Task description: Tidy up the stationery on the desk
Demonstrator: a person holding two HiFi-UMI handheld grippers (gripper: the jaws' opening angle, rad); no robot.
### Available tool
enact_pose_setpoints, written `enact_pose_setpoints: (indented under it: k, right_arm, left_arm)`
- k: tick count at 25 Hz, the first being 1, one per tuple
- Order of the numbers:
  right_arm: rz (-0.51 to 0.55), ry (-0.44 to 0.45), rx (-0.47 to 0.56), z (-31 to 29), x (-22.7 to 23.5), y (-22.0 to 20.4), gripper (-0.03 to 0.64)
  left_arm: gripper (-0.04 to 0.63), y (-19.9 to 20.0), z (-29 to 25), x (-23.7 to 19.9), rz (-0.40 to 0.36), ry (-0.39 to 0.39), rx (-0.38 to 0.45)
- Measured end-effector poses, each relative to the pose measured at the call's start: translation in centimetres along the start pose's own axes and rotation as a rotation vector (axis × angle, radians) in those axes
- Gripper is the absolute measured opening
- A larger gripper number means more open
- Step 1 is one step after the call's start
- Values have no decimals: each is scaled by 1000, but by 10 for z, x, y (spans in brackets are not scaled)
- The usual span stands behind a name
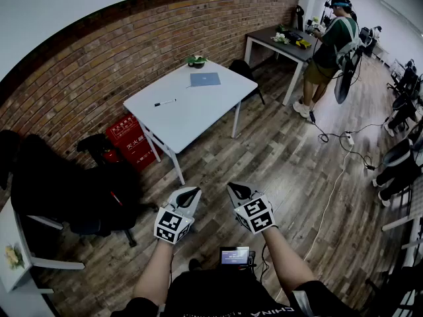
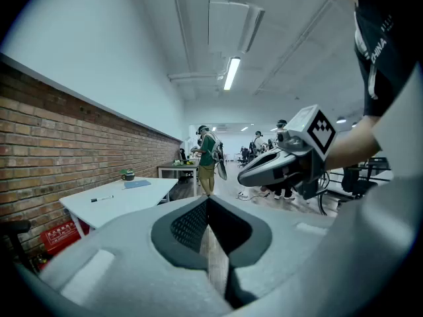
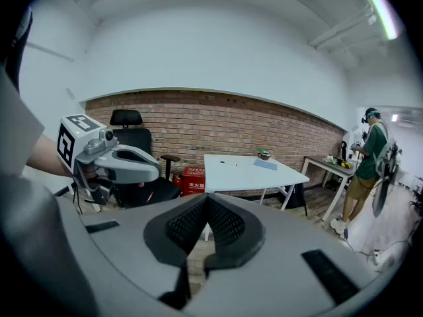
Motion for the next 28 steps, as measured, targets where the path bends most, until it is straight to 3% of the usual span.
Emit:
enact_pose_setpoints:
  k: [28]
  right_arm:
    - [-28, -17, 20, 14, 10, -11, 8]
  left_arm:
    - [8, -4, -9, 9, -14, 23, -25]
Point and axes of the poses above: the fingertips, and each gripper's own axes: z backward along the fingers, x to its right, y out of its top, the point moved 6 cm from there along z, backward along the fingers, and after that the axes turned 1 degree about y, right-handed, at the moved point
